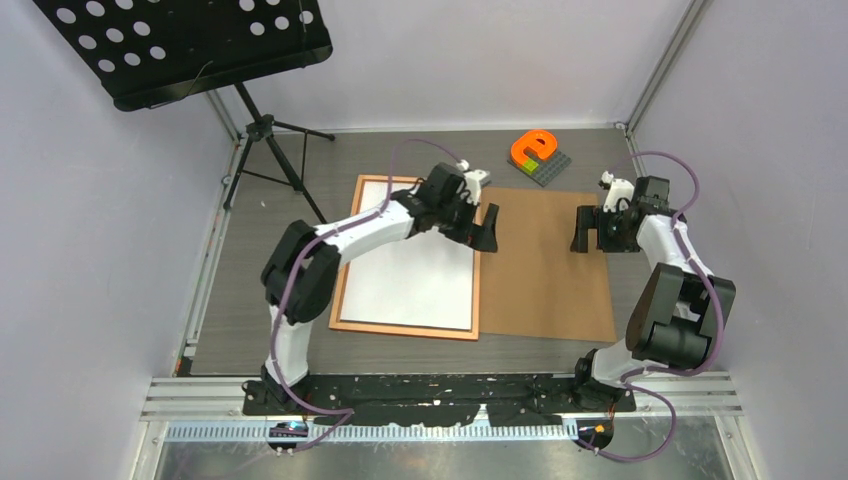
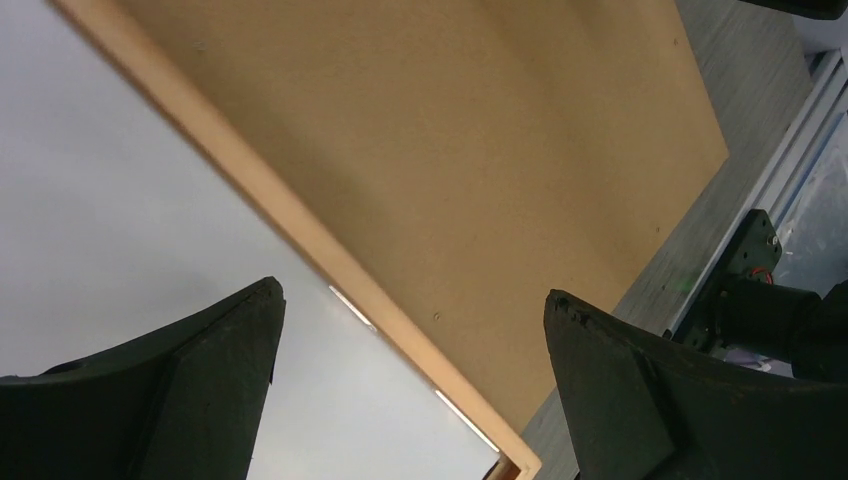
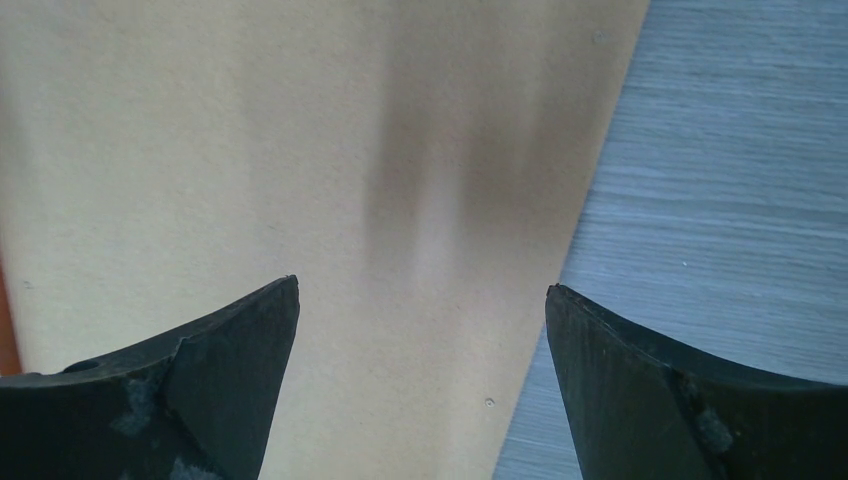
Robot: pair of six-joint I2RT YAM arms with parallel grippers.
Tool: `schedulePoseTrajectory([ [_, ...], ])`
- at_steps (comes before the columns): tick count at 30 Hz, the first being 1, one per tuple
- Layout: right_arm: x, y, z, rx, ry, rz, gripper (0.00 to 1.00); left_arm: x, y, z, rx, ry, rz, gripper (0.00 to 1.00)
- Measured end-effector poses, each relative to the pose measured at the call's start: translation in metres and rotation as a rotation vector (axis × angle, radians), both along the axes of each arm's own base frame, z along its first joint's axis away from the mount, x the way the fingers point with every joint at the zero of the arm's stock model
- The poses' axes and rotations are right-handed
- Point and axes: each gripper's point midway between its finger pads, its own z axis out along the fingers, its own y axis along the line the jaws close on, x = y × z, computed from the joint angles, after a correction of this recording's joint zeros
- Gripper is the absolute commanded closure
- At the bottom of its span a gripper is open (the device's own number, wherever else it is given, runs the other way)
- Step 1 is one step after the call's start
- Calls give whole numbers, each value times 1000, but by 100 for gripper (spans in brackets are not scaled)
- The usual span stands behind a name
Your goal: Put the photo into the frame
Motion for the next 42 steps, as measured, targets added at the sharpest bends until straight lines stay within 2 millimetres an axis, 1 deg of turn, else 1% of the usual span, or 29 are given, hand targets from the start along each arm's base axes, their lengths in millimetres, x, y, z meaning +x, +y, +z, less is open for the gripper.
schedulePoseTrajectory([
  [2, -4, -4, -2, -31, 2, 4, 0, -9, -19, -11, 11, 30, -46, 0],
  [6, -10, -9, -9, -72, 13, 20, 0, -26, -44, -29, 38, 75, -111, 0],
  [10, -12, -13, -13, -106, 20, 35, 0, -41, -60, -37, 56, 106, -151, 0],
  [12, -13, -16, -15, -122, 21, 37, 0, -43, -67, -38, 55, 117, -159, 0],
  [14, -13, -18, -18, -133, 27, 41, 0, -42, -72, -40, 54, 127, -153, 1],
  [17, -14, -19, -23, -140, 34, 44, 0, -37, -72, -47, 76, 132, -129, 1],
  [22, -17, -18, -29, -136, 48, 48, 0, -28, -63, -63, 158, 138, -58, 1],
  [29, -16, -19, -31, -135, 50, 49, 0, -13, -61, -62, 213, 96, 0, 1],
  [34, -15, -19, -31, -136, 50, 50, 0, -4, -59, -65, 243, 73, 32, 1],
  [42, -15, -19, -32, -136, 49, 50, 0, -3, -52, -72, 317, 28, 41, 0],
])
